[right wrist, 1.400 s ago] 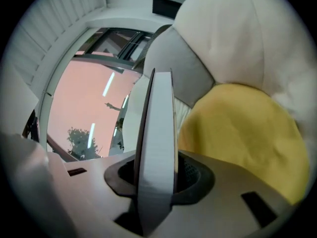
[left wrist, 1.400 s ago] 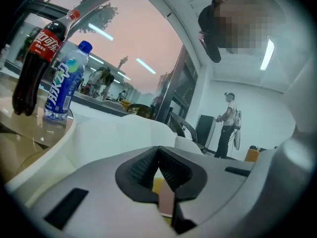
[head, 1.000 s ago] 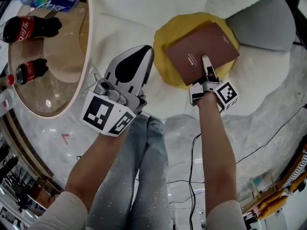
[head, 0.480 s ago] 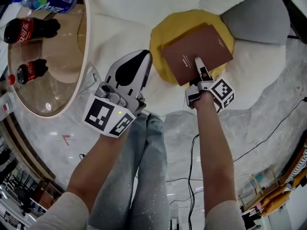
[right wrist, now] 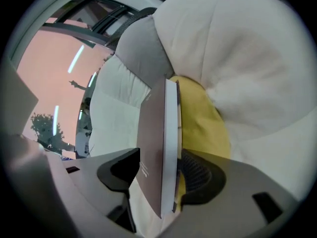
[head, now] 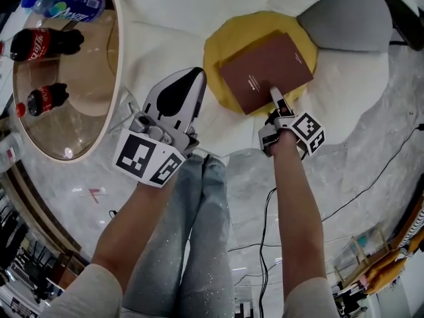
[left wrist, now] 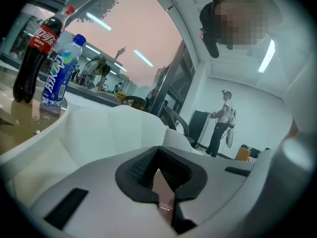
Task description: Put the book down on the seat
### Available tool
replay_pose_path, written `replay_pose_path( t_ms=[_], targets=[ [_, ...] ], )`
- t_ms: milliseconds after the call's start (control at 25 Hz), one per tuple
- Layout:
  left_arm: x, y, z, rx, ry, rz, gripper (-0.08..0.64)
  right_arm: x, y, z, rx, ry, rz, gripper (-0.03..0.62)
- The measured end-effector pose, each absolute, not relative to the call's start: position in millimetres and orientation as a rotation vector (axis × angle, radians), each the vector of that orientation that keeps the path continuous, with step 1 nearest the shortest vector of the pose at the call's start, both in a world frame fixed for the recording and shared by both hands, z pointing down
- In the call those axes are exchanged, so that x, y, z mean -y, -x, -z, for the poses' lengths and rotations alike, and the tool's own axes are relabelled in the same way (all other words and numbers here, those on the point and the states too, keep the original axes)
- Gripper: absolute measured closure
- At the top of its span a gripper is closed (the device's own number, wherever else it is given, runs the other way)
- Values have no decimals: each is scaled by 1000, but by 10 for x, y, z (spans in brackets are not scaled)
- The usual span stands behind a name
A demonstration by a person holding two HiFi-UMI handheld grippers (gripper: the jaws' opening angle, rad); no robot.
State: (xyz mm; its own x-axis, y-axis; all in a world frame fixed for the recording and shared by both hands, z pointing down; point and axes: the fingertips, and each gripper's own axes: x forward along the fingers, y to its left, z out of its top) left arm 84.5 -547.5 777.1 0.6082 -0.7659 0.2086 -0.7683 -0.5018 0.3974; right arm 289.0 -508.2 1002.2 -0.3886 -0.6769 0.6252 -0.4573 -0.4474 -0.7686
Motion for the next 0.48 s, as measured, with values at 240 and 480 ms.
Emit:
replay_pose_path(
  t_ms=[240, 480],
  targets=[
    [5454, -881, -7750, 1206, -2399, -14, 545, 5025, -3045, -9934, -1526, 1681, 1873, 385],
    [5420, -912, -7746, 1200, -2408, -22, 545, 4997, -3123, -9882, -1526, 1728, 1833, 490]
  ],
)
